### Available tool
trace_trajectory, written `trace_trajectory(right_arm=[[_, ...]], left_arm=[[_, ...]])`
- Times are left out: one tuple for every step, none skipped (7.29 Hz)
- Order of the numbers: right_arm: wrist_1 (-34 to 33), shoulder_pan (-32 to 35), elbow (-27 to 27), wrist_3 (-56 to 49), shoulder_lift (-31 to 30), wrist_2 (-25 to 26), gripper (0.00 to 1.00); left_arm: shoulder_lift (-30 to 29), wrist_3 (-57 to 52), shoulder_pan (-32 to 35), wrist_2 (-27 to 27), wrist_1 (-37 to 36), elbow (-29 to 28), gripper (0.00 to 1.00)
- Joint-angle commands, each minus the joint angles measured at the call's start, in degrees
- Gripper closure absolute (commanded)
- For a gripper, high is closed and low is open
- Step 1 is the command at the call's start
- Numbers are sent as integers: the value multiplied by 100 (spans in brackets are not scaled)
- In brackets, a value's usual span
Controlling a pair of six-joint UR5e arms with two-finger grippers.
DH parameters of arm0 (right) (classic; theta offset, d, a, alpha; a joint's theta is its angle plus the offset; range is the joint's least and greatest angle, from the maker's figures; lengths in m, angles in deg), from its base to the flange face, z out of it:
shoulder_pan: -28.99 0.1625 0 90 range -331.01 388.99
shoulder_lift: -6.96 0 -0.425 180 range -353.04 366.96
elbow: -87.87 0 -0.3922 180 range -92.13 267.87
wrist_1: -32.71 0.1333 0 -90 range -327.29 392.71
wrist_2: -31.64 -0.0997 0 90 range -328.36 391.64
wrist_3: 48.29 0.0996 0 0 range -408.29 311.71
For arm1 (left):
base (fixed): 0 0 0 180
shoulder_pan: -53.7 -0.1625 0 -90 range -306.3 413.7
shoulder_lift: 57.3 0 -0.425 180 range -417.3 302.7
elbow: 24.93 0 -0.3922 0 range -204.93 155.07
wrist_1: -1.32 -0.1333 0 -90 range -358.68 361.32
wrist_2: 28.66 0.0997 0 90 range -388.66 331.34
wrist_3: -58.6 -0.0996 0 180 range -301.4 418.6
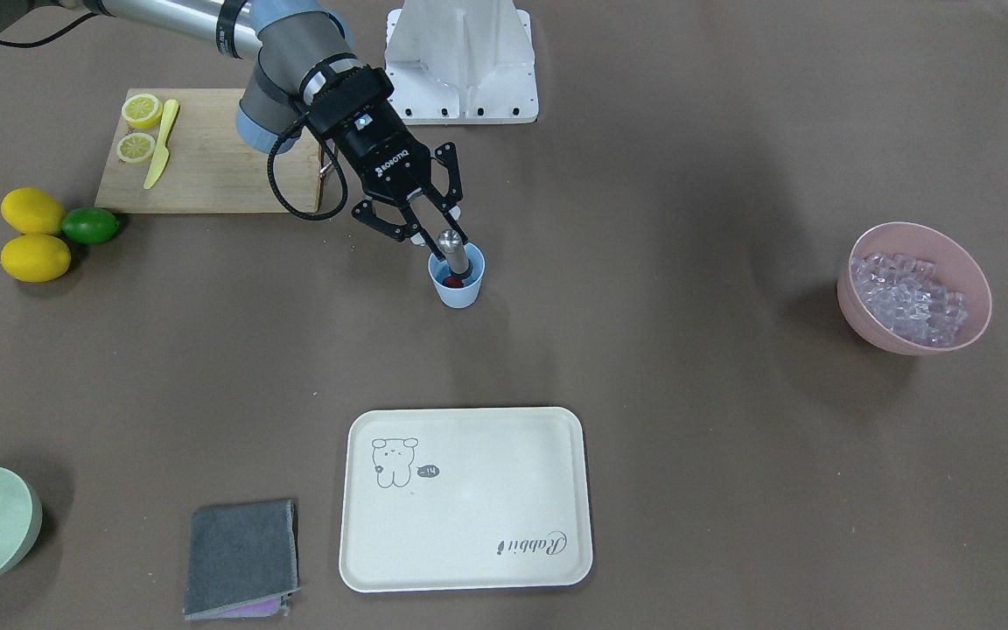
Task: Mash ice and strawberries in cup
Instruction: 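Press the muddler down into the cup with the right gripper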
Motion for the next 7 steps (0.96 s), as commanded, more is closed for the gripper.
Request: trace_trajectory(right_arm=[[12, -57, 3, -4, -46, -38, 100], [-5, -31, 3, -4, -38, -39, 100], [-5, -5, 12, -12, -47, -47, 100], [-5, 4, 12, -13, -47, -47, 100], [-5, 4, -23, -13, -38, -56, 100], [-5, 100, -293, -126, -12, -56, 100], [-23, 118, -679, -501, -29, -47, 100]], left_arm=[[15, 0, 2, 0, 0, 2, 2], [15, 0, 11, 0, 0, 10, 2], [24, 0, 20, 0, 8, 19, 2], [24, 0, 20, 0, 8, 28, 2], [68, 0, 29, 0, 8, 28, 2], [77, 0, 29, 0, 8, 54, 2], [77, 0, 29, 0, 8, 46, 2]])
